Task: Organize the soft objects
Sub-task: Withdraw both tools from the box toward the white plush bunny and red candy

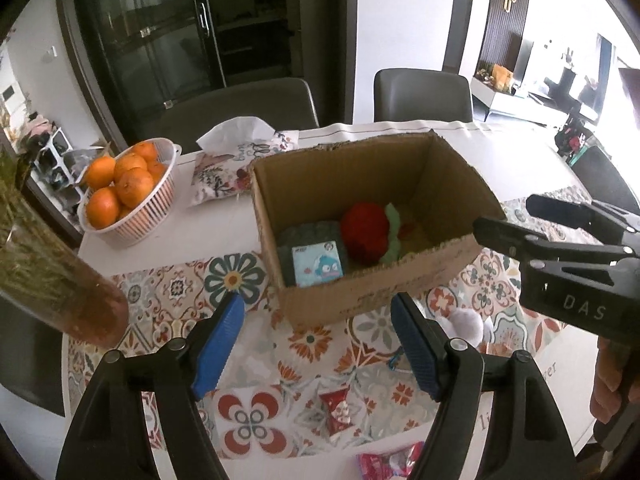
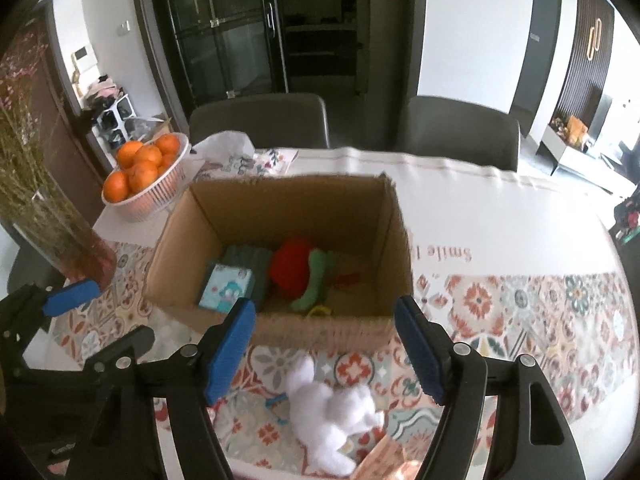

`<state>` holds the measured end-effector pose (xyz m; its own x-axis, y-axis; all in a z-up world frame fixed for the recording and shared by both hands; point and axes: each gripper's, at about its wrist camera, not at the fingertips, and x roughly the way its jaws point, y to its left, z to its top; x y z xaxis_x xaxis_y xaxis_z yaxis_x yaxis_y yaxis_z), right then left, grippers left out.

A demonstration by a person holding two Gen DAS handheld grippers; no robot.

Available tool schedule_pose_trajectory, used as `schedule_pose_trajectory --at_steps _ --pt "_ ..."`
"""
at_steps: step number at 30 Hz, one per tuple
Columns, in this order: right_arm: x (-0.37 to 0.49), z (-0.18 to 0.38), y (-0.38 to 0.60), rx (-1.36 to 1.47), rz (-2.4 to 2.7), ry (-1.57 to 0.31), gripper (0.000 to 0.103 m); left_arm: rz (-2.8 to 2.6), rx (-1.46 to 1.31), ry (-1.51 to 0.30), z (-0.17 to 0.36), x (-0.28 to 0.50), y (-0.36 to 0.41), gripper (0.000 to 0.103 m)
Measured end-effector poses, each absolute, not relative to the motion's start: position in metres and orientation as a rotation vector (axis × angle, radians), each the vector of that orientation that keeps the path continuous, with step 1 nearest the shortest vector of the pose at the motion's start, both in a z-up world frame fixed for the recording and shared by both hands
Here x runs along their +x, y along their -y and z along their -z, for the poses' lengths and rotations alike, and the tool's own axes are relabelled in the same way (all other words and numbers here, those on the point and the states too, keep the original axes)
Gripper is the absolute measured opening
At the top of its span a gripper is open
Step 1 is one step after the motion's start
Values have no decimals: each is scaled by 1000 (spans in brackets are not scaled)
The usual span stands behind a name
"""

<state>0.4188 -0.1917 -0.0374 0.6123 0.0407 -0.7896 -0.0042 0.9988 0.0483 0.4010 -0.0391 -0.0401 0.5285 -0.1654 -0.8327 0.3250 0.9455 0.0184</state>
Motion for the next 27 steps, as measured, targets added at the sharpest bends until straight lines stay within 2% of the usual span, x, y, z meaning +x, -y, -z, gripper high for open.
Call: schedule_pose_trajectory --at_steps 6,8,27 --pt "401 56 192 74 -29 -949 74 259 177 -1002 52 384 36 78" --pt "396 62 192 73 -27 -964 80 258 176 -1020 60 378 35 78" --pt "365 132 193 103 -1 -1155 80 233 169 -1198 125 352 30 78"
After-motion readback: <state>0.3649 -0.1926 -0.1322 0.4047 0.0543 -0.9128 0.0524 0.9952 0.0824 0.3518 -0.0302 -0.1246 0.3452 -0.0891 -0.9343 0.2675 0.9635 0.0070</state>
